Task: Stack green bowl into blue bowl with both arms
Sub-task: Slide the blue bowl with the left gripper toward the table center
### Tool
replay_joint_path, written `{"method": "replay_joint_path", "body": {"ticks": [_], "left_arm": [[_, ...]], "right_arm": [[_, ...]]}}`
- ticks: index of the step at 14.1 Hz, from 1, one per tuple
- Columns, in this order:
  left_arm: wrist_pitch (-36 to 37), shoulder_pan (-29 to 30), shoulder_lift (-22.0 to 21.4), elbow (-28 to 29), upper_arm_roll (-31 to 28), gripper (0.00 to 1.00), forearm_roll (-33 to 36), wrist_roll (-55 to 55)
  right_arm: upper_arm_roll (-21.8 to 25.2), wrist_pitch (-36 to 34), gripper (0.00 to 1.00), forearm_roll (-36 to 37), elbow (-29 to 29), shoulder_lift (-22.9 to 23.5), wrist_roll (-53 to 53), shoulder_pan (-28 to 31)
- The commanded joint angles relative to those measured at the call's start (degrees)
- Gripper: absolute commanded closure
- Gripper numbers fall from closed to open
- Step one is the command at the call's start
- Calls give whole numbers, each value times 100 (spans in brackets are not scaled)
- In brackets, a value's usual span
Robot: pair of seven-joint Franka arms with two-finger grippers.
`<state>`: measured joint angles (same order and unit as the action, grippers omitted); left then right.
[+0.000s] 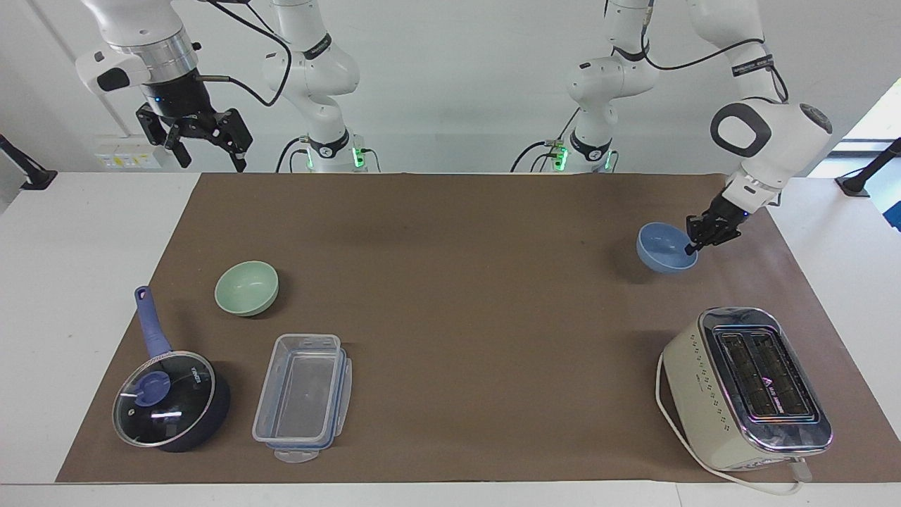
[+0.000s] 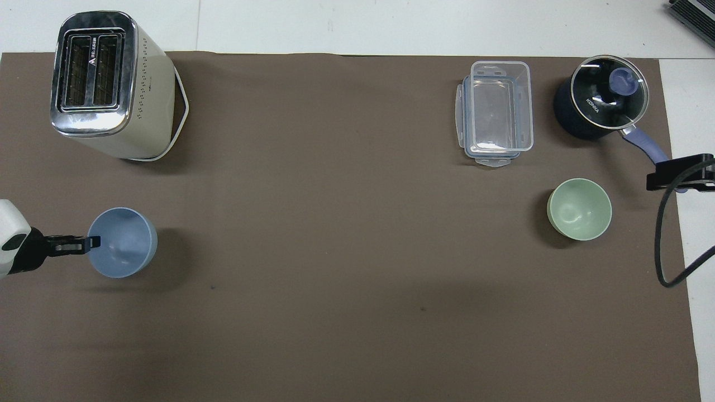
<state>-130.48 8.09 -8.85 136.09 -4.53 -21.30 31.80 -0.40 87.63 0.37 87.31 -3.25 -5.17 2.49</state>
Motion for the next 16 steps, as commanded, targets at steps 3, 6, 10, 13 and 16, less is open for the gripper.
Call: {"method": "replay_joint_path", "body": {"ticks": [3, 6, 10, 13, 16], "left_arm": [[128, -912, -310, 58, 65, 100, -32, -1041], [75, -1291, -205, -99, 530, 100, 108, -2332], [-371, -2238, 162, -301, 954, 100, 748, -4413], [-434, -3144, 848, -941, 963, 100, 1460, -6040], [-460, -3935, 1192, -1278, 963, 100, 1611, -6852]], "right_arm": [[-30, -27, 0, -28, 23, -26, -81, 50], [-30, -27, 0, -28, 23, -26, -72, 50], [-30, -27, 0, -28, 23, -26, -72, 50], [-30, -27, 0, -28, 23, -26, -81, 50], [-30, -27, 0, -28, 23, -26, -72, 50]]}}
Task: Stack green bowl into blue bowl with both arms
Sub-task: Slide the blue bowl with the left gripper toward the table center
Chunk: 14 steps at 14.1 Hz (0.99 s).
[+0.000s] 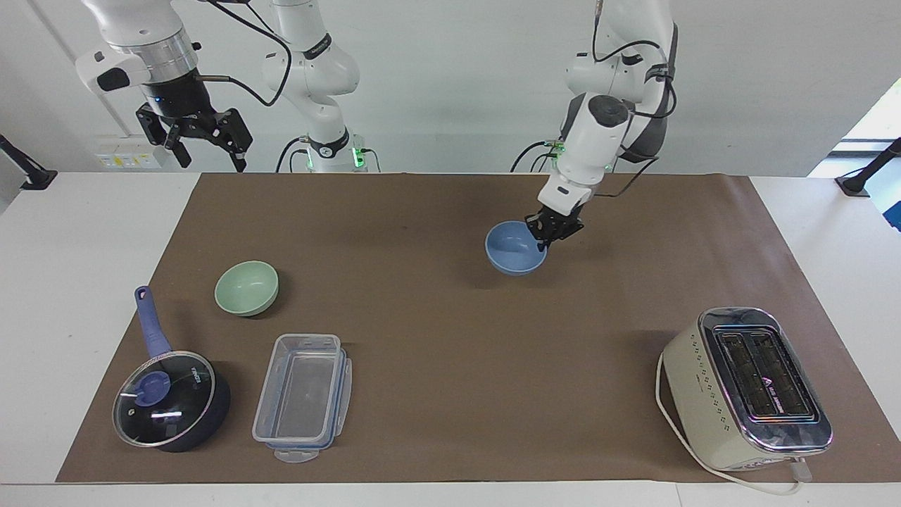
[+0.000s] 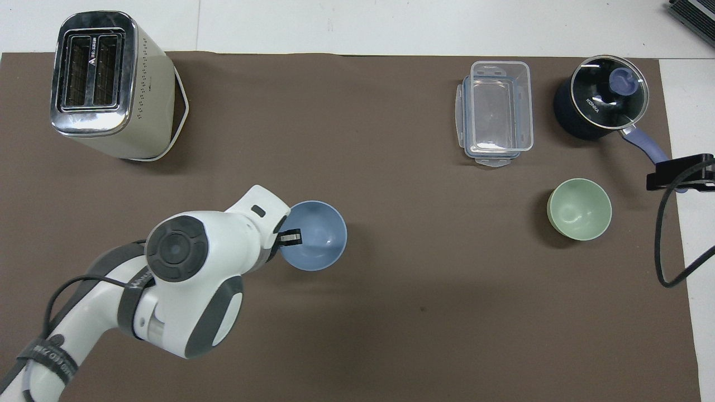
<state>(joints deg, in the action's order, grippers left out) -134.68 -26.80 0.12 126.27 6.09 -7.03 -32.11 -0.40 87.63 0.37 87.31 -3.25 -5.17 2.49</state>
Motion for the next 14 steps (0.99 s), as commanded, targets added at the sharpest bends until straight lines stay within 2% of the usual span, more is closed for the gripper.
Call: {"method": "replay_joint_path", "body": {"ticks": [1, 4, 14], "left_arm": [[-128, -622, 383, -296, -99, 100, 185, -636], [-454, -957, 603, -305, -99, 100, 185, -752], [-762, -1143, 902, -217, -108, 100, 185, -717]], "right_arm": [[-30, -27, 0, -28, 23, -26, -81, 50], [-30, -27, 0, -28, 23, -26, -72, 50], [-30, -27, 0, -28, 23, -26, -81, 50]]}}
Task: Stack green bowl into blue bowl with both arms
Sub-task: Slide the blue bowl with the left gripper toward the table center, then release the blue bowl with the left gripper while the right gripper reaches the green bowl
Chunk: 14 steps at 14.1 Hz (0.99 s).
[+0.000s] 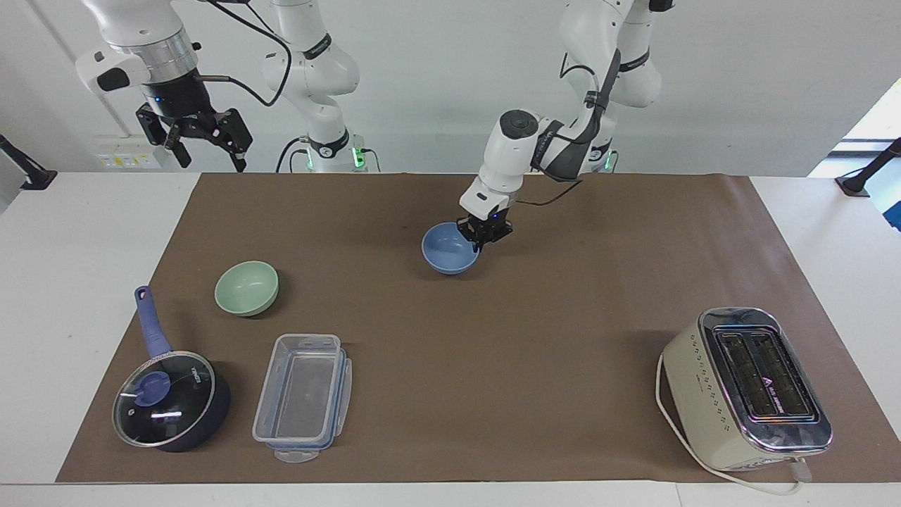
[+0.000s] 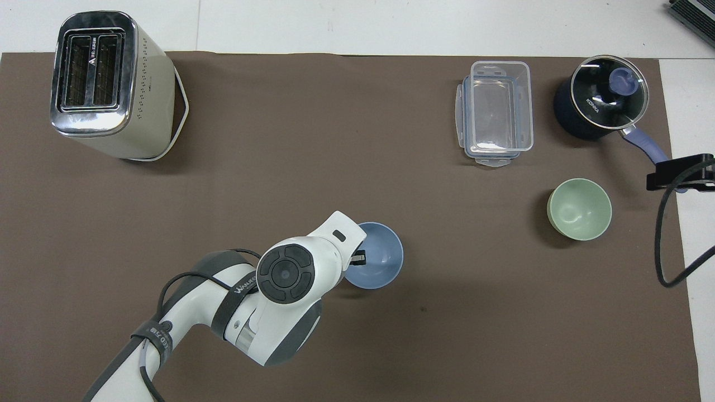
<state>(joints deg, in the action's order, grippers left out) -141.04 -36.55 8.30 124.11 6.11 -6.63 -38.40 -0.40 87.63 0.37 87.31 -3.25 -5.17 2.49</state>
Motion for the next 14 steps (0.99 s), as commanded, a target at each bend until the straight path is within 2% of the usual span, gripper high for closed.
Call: {"method": "replay_joint_path", "body": {"ticks": [1, 5, 6, 8, 9, 14], "left_arm": [[-125, -168, 58, 78, -101, 100, 144, -89], [-143, -159, 22, 219, -101, 98, 144, -107], [-108, -159, 22, 202, -110, 81, 144, -89], [-72, -124, 23, 149, -118, 21, 144, -37], [-11, -98, -12, 114, -127, 0, 144, -10], [1296, 253, -363, -571, -180, 0, 293, 533]], "right_arm": [[-30, -27, 0, -28, 23, -26, -72, 50], [-30, -27, 0, -28, 23, -26, -81, 50], [-30, -27, 0, -28, 23, -26, -72, 50], [-30, -27, 0, -28, 23, -26, -81, 50], [-30, -27, 0, -28, 23, -26, -72, 50], [-30, -27, 0, -28, 23, -26, -72, 50]]}}
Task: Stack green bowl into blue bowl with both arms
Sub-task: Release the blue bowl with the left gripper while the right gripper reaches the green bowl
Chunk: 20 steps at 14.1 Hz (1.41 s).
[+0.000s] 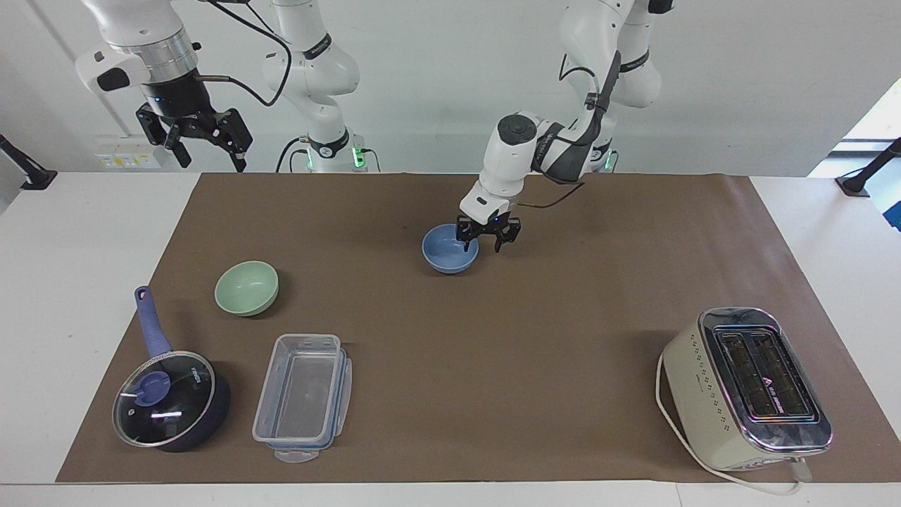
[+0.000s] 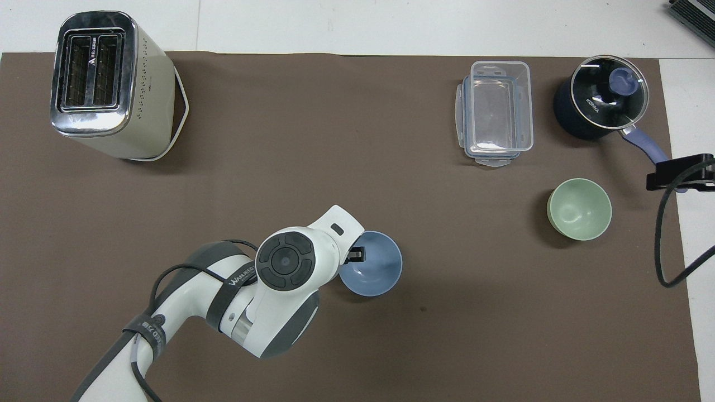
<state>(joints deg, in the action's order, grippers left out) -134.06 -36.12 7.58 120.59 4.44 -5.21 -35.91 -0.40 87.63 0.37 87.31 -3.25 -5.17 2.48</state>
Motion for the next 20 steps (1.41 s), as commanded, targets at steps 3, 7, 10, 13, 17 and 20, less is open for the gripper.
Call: {"method": "replay_joint_path", "body": {"ticks": [3, 7, 10, 13, 17, 20], "left_arm": [[1275, 797, -905, -325, -13, 0, 152, 1153], [2548, 1729, -1206, -1271, -22, 0, 152, 2507], [3288, 2414, -1171, -2072, -22, 0, 160, 3446], [4043, 2995, -1136, -2828, -22, 0, 187, 4046], [4729, 3216, -926, -3504, -30, 0, 354, 4337], [5039, 3260, -749, -3911, -31, 0, 573, 4522]], "right_arm": [[-21, -183, 0, -11, 32, -44, -20, 59], [-30, -194, 0, 16, 32, -53, 68, 6], [66, 269, 0, -28, 688, -97, 612, 216], [84, 1017, 0, -28, 1278, 34, 1393, 419], [76, 2388, 0, -211, 1895, 736, 2123, 779], [76, 2934, 0, -423, 2026, 1194, 2590, 868]]}}
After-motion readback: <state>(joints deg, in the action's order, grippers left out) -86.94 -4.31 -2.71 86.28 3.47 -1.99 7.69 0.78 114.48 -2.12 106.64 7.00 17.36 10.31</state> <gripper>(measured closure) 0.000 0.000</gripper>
